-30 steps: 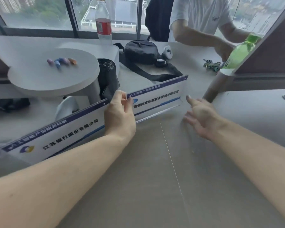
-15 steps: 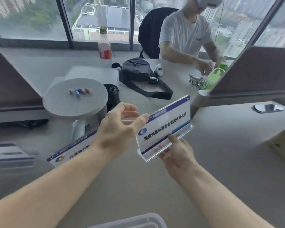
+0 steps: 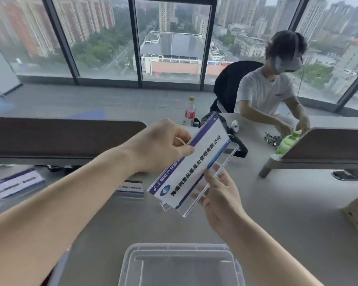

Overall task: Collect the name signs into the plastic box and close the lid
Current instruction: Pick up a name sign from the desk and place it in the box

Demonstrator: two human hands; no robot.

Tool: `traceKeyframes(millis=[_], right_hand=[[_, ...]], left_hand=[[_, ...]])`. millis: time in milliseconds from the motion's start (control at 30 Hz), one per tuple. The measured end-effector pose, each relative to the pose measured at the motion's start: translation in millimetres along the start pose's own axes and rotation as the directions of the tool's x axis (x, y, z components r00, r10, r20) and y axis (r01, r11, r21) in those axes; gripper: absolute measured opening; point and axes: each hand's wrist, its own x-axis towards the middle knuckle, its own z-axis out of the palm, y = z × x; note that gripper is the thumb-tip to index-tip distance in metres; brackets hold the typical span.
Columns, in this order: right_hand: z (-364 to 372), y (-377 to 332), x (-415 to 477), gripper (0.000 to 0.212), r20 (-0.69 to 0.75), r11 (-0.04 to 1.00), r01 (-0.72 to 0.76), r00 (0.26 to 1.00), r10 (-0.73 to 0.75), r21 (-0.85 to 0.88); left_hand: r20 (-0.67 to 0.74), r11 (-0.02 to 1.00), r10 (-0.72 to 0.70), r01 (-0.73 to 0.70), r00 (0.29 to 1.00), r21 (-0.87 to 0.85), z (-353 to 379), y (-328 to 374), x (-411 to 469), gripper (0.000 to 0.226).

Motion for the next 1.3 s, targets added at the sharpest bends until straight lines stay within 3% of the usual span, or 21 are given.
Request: traceKeyframes(millis=[167, 333, 567, 767, 1033, 1167, 1300], right_hand=[[69, -20, -50, 0.026, 0.195, 1.000, -0.015, 0.981, 0.015, -0.003], [146, -41, -111, 0.025, 0.404, 1.000, -0.023, 0.915, 0.014, 0.017], [247, -7, -163, 0.023, 0.511, 0.999, -0.010, 0.859, 0.025, -0.031], [331, 106, -159, 0.030, 0.434, 0.977, -0.107, 0.883, 0.179, -0.186], [392, 273, -119, 0.043, 0.251, 0.886, -0.299, 0.882, 0.398, -0.354], [404, 342, -100, 0.047, 0.167, 0.829, -0.391, 0.858, 0.485, -0.400], [413, 402, -76, 0.035, 0.097, 0.772, -0.433, 0.842, 0.530, -0.465]], left_hand=[[-0.202, 0.997, -0.064, 0.073, 0.977, 0.040, -63, 19, -82, 0.019], [-0.438, 0.983, -0.107, 0.160, 0.892, 0.085, -136, 35, -168, 0.017], [-0.557, 0.958, -0.195, 0.280, 0.807, 0.069, -212, -5, -269, 0.015], [-0.542, 0.922, -0.328, 0.386, 0.773, -0.007, -239, -140, -312, 0.012], [-0.350, 0.840, -0.542, 0.507, 0.764, -0.195, -219, -346, -329, 0.018], [-0.240, 0.796, -0.604, 0.561, 0.760, -0.225, -199, -424, -331, 0.024], [-0.235, 0.783, -0.622, 0.598, 0.747, -0.172, -176, -483, -326, 0.023]])
